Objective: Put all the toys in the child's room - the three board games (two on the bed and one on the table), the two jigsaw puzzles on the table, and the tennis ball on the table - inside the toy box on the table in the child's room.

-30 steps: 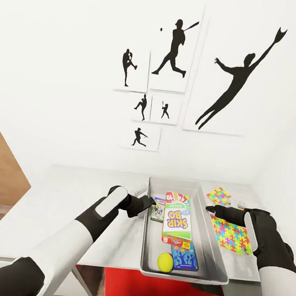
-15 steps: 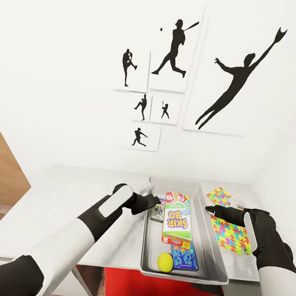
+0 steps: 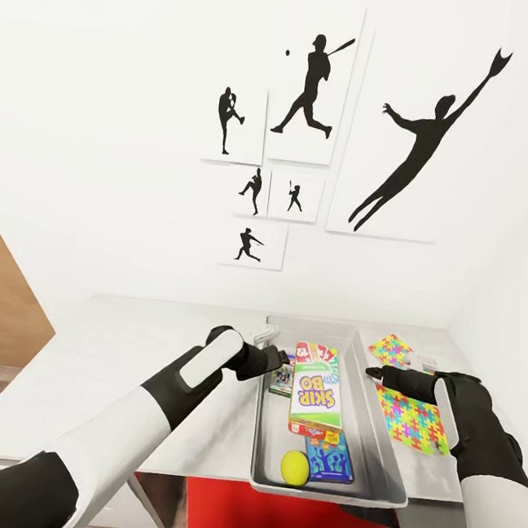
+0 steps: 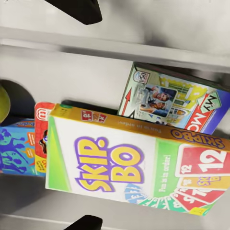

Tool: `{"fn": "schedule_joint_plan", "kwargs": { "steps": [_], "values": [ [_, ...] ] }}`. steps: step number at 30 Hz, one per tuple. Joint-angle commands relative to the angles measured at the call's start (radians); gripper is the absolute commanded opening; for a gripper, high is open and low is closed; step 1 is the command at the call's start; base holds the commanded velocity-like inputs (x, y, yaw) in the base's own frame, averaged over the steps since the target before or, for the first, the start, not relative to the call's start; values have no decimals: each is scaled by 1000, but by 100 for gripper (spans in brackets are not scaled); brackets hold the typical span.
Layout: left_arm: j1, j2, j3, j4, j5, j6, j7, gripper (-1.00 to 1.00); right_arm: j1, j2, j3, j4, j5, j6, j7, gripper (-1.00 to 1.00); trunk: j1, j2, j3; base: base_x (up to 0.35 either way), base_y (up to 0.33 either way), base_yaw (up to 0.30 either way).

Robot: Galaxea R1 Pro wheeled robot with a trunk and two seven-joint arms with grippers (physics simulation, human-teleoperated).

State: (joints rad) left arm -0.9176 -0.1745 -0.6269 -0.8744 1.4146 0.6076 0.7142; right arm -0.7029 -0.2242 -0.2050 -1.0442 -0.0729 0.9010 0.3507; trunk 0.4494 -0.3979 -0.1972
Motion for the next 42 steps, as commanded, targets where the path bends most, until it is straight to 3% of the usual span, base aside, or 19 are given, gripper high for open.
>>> {"fn": "schedule_joint_plan", "kwargs": {
  "steps": [1, 16, 42],
  "values": [
    [-2, 0, -2, -1, 8, 0, 9, 100, -1, 0, -1, -3, -7, 7, -1, 100, 1, -2, -2, 0, 0, 0],
    [-3, 0, -7, 4, 11, 0, 12, 100, 0, 1, 1, -16, -7, 17, -3, 100, 1, -2, -4, 0, 0, 0],
    [-3, 0, -8, 6, 10, -1, 12, 100, 0, 2, 6, -17, -6, 17, -6, 100, 1, -2, -32, 0, 0, 0]
  ]
}}
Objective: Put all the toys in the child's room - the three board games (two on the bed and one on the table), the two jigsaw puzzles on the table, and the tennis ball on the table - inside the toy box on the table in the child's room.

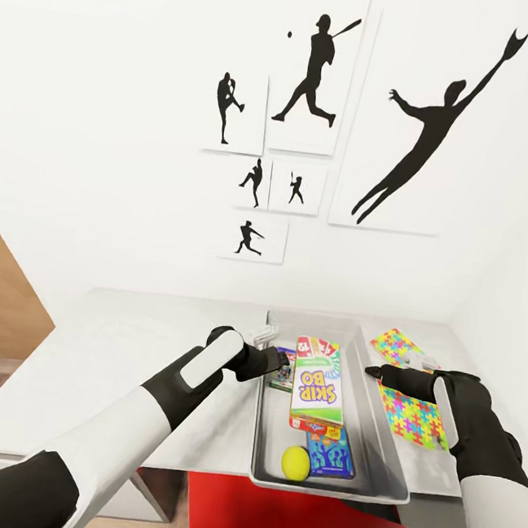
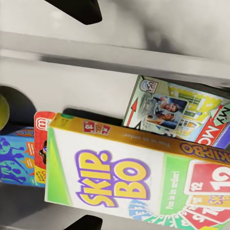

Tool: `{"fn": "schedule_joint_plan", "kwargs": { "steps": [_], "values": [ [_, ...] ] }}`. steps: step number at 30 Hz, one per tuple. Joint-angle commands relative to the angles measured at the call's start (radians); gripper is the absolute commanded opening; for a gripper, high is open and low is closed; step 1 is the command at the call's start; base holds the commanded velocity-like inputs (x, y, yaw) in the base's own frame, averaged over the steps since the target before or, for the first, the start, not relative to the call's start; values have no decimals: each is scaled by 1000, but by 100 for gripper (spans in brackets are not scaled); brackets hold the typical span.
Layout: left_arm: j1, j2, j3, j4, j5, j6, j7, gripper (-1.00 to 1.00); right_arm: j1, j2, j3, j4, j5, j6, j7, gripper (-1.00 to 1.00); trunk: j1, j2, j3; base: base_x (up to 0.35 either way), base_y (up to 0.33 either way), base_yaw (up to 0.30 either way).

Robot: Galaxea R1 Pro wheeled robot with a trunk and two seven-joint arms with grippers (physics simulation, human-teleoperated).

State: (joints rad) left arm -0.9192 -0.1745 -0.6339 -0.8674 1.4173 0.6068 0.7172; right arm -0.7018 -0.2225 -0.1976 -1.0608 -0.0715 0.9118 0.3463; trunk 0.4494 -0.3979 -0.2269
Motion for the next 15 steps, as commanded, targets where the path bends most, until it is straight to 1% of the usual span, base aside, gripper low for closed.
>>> {"fn": "schedule_joint_plan", "kwargs": {
  "steps": [1, 6, 9, 15],
  "values": [
    [-1, 0, -1, -1, 8, 0, 8, 100, -1, 0, 0, -1, -7, 6, -2, 100, 1, -2, -2, 0, 0, 0],
    [-1, 0, -1, -1, 8, 0, 8, 100, -1, 2, 3, -1, -3, 5, -5, 100, 1, -2, -3, 0, 0, 0],
    [-1, 0, -1, -1, 8, 0, 8, 100, -1, 7, 13, -1, 5, 4, -14, 100, 1, -2, -3, 0, 0, 0],
    [-1, 0, -1, -2, 8, 0, 8, 100, 0, 31, 70, -1, 36, 5, -69, 100, 1, -2, -3, 0, 0, 0]
  ]
}}
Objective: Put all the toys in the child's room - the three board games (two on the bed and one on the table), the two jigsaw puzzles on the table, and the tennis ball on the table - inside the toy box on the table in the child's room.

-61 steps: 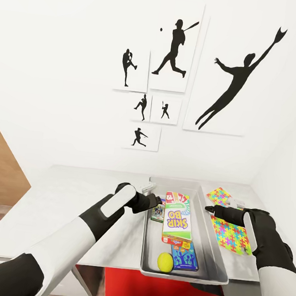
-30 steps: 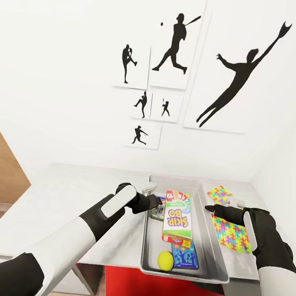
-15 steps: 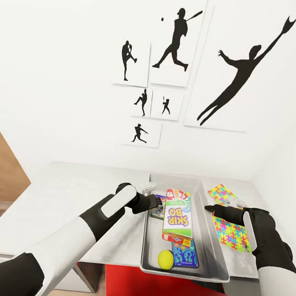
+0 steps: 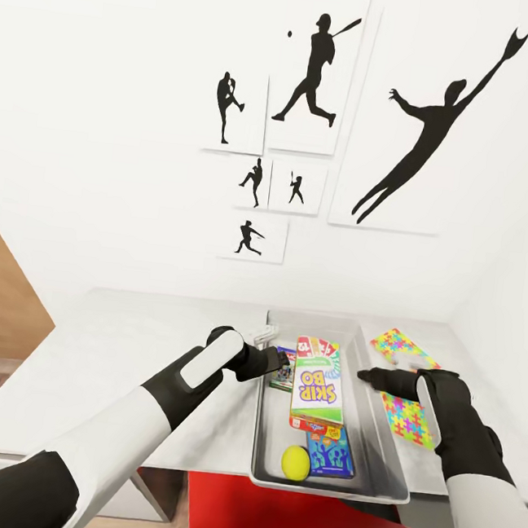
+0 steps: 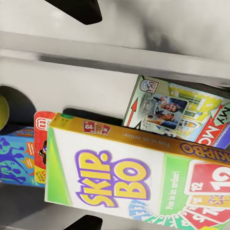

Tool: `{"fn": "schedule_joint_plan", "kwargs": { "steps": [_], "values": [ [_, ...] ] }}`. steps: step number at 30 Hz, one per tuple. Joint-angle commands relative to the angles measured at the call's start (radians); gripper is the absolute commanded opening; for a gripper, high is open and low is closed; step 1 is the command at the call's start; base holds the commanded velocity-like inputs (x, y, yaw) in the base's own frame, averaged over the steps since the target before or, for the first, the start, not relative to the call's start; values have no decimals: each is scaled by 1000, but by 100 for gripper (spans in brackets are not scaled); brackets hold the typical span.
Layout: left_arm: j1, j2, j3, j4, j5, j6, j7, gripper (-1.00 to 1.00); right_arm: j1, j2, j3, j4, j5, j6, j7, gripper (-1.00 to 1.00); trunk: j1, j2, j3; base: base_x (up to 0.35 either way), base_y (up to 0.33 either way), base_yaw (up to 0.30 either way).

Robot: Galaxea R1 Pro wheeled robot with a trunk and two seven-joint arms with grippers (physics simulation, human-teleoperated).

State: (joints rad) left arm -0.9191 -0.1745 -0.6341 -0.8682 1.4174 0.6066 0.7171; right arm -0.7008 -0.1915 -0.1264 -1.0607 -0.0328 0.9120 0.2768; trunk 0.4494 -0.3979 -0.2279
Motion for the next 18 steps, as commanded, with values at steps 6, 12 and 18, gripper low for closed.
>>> {"fn": "schedule_joint_plan", "kwargs": {
  "steps": [6, 12, 18],
  "values": [
    [-1, 0, -1, -3, 9, 0, 8, 100, 0, 17, 20, -1, 7, 5, -23, 100, 1, -2, -2, 0, 0, 0],
    [-1, 0, -1, -4, 9, 0, 8, 100, 1, 24, 26, -1, 11, 5, -30, 100, 1, -2, -2, 0, 0, 0],
    [0, 0, -1, -4, 9, 0, 8, 100, 0, 27, 27, -1, 13, 5, -33, 100, 1, -2, -2, 0, 0, 0]
  ]
}}
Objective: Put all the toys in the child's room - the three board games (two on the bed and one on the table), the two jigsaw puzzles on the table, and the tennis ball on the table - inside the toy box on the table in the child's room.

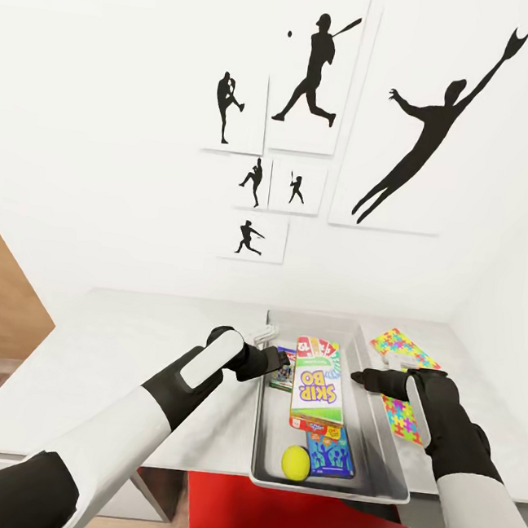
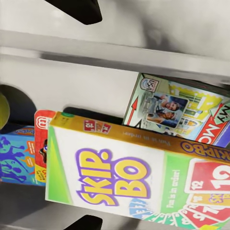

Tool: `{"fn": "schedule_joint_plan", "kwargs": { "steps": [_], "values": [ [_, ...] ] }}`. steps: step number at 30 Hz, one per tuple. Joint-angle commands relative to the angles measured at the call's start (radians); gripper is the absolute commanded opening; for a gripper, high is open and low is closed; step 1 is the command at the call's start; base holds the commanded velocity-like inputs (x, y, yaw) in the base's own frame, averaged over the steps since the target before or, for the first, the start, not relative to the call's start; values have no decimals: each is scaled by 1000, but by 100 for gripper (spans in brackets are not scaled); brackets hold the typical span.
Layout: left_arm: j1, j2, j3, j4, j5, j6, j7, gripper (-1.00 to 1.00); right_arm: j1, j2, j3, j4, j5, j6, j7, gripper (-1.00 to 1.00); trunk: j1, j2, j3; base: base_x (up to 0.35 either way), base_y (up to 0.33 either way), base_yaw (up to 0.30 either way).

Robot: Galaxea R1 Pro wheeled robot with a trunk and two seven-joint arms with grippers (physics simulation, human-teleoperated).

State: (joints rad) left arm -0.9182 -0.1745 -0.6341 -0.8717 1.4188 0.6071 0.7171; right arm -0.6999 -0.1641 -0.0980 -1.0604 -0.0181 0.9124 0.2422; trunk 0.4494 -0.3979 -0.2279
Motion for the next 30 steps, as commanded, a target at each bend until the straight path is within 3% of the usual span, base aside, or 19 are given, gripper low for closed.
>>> {"fn": "schedule_joint_plan", "kwargs": {
  "steps": [1, 30],
  "values": [
    [-1, 0, -1, -1, 8, 0, 8, 100, -1, 0, -1, -1, -1, 5, 1, 100, 1, -2, -2, 0, 0, 0],
    [-1, 2, -1, -4, 0, 1, 8, 100, -1, 0, -8, 0, -2, 5, 0, 100, 1, -2, -13, 0, 0, 0]
  ]
}}
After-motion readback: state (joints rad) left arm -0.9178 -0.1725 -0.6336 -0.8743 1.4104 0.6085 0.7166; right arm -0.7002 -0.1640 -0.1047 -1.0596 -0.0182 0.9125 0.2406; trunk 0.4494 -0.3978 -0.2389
